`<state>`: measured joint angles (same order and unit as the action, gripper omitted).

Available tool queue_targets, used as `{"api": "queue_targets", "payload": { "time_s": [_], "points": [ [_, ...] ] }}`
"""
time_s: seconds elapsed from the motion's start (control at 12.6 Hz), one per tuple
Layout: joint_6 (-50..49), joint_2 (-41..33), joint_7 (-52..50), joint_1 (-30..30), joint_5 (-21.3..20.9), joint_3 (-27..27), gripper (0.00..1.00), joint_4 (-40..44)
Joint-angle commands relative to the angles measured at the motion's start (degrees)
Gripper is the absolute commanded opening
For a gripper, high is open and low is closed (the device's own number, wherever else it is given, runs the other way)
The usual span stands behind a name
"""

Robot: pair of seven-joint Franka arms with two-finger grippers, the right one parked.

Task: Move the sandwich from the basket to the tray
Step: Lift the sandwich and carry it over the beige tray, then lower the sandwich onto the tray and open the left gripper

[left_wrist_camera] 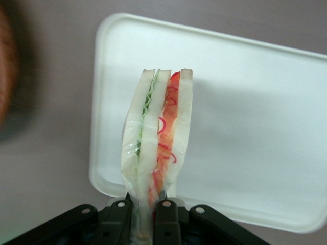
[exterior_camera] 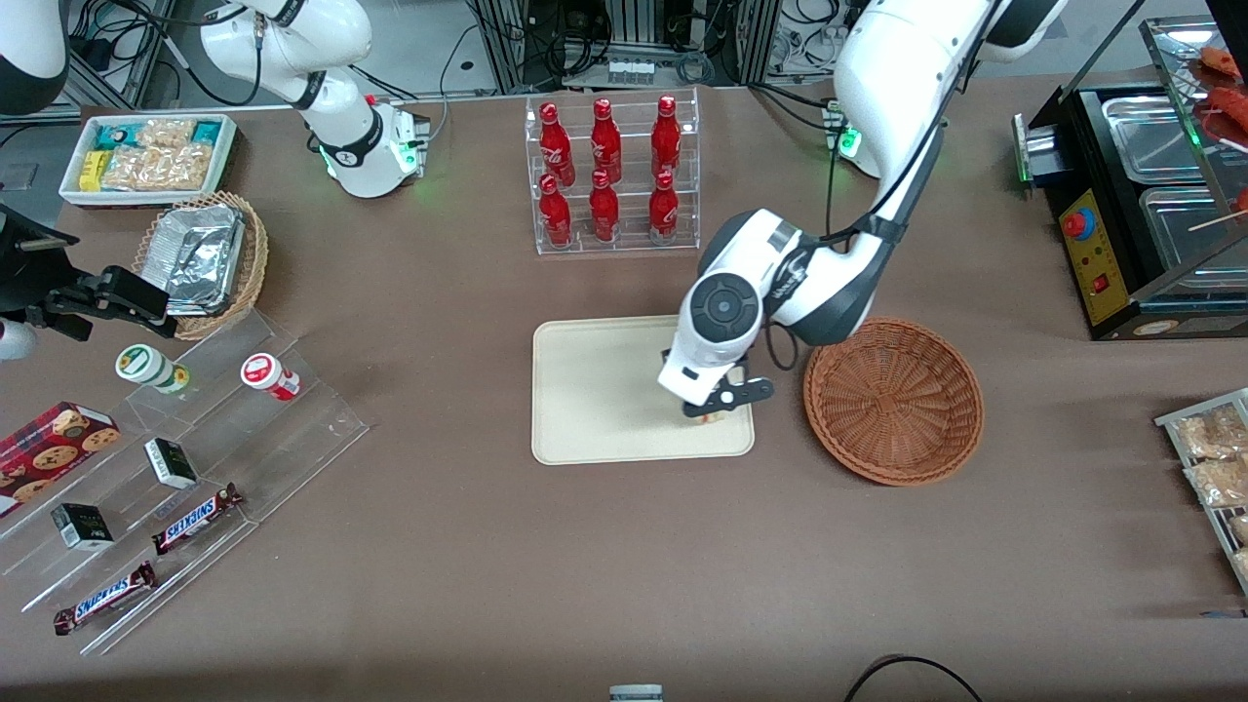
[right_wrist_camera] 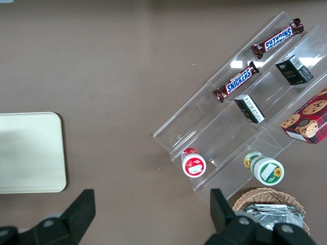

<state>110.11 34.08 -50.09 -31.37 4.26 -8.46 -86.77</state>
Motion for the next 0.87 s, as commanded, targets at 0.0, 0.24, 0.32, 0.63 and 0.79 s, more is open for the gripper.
{"api": "queue_targets", "payload": {
  "time_s": [0.0,0.24,0.32,0.63,0.79],
  "points": [
    [-1.7,5.4,-4.5,-3.9,1.5,0.5,0.06,7.2],
    [-1.6,8.5,-7.4,-6.1,1.5,0.5,0.06,10.9],
    [-1.4,9.2,-8.3,-6.8,1.3,0.5,0.06,11.4],
    [-1.1,9.9,-9.1,-7.0,0.7,0.8,0.06,12.3],
    [2.0,11.1,-9.1,-7.0,0.5,1.1,0.07,12.5]
  ]
}}
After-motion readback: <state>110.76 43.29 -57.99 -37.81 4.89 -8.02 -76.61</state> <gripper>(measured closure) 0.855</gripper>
